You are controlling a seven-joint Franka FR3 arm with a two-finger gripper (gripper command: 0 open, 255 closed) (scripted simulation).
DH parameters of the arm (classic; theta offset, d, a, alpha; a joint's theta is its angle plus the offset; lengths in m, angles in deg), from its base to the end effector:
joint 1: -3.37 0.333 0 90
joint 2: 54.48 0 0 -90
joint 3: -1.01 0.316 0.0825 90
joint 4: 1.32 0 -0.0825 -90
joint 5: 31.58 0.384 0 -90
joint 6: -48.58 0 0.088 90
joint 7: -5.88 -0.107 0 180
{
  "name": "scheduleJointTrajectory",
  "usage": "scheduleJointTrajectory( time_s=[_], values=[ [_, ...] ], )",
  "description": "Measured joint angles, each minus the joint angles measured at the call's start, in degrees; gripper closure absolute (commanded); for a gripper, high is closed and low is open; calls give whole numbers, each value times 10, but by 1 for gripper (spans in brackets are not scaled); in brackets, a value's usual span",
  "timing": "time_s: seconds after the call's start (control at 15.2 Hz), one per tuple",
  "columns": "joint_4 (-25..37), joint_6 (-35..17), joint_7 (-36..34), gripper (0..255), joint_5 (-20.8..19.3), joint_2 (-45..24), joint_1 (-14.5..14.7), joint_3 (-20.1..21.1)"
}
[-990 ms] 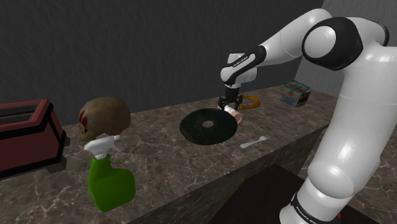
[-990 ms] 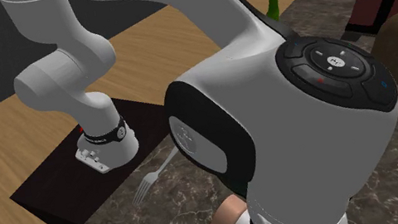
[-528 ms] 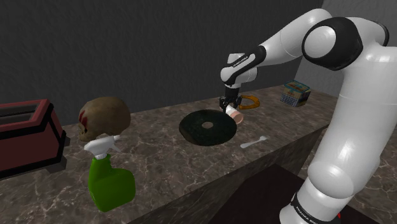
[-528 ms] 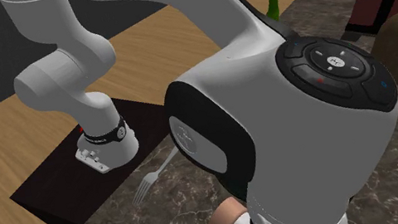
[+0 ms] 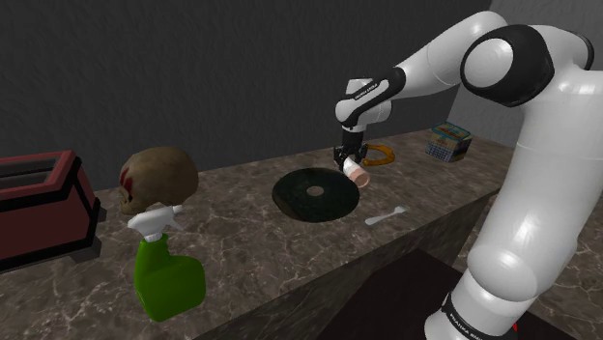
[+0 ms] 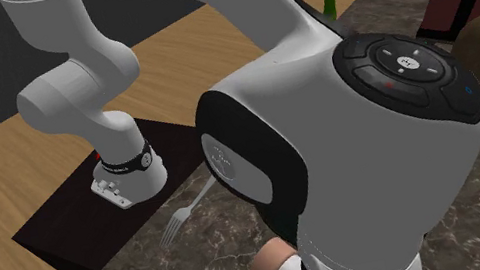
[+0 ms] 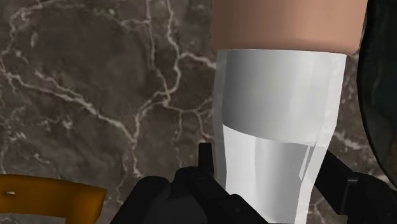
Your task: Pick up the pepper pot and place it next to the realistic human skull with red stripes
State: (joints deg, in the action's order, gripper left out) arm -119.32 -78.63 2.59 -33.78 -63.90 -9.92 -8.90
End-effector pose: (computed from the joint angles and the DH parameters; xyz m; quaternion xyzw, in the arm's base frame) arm 0.5295 -0.2261 0.3575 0.9758 -0.2166 -0.0058 0.0288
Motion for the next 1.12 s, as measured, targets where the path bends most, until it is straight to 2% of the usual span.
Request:
scheduleJointTrajectory(
  time_s=[1.12],
  values=[
    [70, 121, 0, 255, -7, 52, 3, 0]
  ],
)
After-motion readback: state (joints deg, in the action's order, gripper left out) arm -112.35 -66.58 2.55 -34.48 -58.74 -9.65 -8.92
